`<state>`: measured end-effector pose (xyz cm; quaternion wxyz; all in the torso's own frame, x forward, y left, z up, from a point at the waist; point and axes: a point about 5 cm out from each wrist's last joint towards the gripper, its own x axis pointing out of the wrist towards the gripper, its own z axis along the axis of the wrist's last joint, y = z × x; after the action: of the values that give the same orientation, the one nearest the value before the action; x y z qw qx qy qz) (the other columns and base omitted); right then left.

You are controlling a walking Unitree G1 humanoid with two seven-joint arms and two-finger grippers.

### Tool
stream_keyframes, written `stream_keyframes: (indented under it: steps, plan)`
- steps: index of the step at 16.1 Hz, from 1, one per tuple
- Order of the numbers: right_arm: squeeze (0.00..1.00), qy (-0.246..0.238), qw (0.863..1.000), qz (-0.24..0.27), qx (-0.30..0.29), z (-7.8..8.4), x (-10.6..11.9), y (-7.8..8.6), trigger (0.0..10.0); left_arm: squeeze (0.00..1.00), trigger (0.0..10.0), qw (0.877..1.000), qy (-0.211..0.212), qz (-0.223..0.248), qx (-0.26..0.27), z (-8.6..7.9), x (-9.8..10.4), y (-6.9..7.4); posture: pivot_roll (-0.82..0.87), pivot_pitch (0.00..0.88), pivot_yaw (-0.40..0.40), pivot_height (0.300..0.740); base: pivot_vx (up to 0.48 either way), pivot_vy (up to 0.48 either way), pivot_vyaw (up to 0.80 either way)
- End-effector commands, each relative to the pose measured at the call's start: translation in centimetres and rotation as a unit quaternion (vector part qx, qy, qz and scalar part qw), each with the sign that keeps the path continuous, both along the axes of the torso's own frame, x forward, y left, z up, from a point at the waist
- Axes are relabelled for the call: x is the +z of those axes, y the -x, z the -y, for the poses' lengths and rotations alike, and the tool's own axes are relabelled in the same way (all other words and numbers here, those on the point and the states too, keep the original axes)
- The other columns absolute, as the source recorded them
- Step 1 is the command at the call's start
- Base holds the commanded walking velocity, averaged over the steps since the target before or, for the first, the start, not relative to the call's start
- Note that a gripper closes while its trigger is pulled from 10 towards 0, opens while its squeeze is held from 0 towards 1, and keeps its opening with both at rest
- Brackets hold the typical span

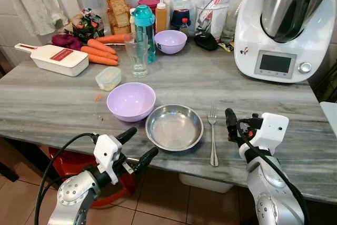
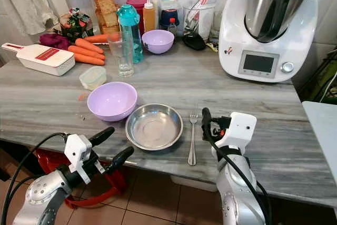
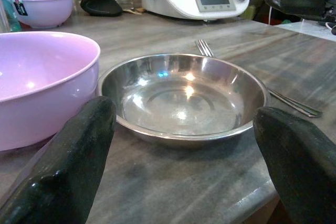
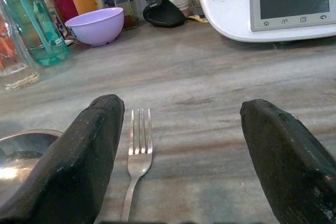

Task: Setting the table

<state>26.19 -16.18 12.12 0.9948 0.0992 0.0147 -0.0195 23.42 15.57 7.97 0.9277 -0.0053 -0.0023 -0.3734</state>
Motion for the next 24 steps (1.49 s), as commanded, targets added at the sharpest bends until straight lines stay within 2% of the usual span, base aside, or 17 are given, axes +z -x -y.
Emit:
stream_keyframes:
  steps: [1,8,10,15,18,20,24]
  plan:
    - [0.00,0.002,1.000,0.008,0.001,0.0,0.5,0.1,10.0,0.00,10.0,1.000,-0.003,0.004,0.003,-0.2,0.1,-0.2,-0.01,0.000,0.021,0.740,0.000,0.000,0.00]
    - [0.00,0.002,1.000,0.008,0.001,0.0,0.5,0.1,10.0,0.00,10.0,1.000,-0.003,0.004,0.003,-0.2,0.1,-0.2,-0.01,0.000,0.021,0.740,0.000,0.000,0.00]
    - [0.00,0.015,1.000,0.013,0.016,-0.6,0.0,-0.4,10.0,0.00,10.0,0.996,0.023,0.048,0.068,1.2,2.6,-1.7,-0.01,0.000,0.024,0.740,0.000,0.000,0.00]
    - [0.00,0.020,1.000,0.019,0.006,-0.5,-0.1,-0.4,10.0,0.00,10.0,0.993,0.021,0.054,0.103,1.0,2.7,-2.1,-0.01,0.000,0.026,0.740,0.000,0.000,0.00]
    - [0.00,0.027,0.999,0.027,-0.016,0.3,0.1,-0.4,10.0,0.00,10.0,0.981,-0.010,0.033,0.192,-0.3,2.1,-3.0,0.00,0.000,0.021,0.740,0.000,0.000,0.00]
    - [0.00,0.025,0.999,0.022,-0.025,0.6,-0.1,-0.4,10.0,0.00,10.0,0.972,-0.027,0.030,0.231,-0.9,1.6,-3.5,0.00,0.000,0.022,0.740,0.000,0.000,0.00]
    - [0.00,0.022,0.999,0.021,-0.022,0.3,-0.2,-0.6,10.0,0.00,10.0,0.968,-0.032,0.029,0.246,-0.6,1.7,-3.9,0.00,0.000,0.021,0.740,0.000,0.000,-0.28]
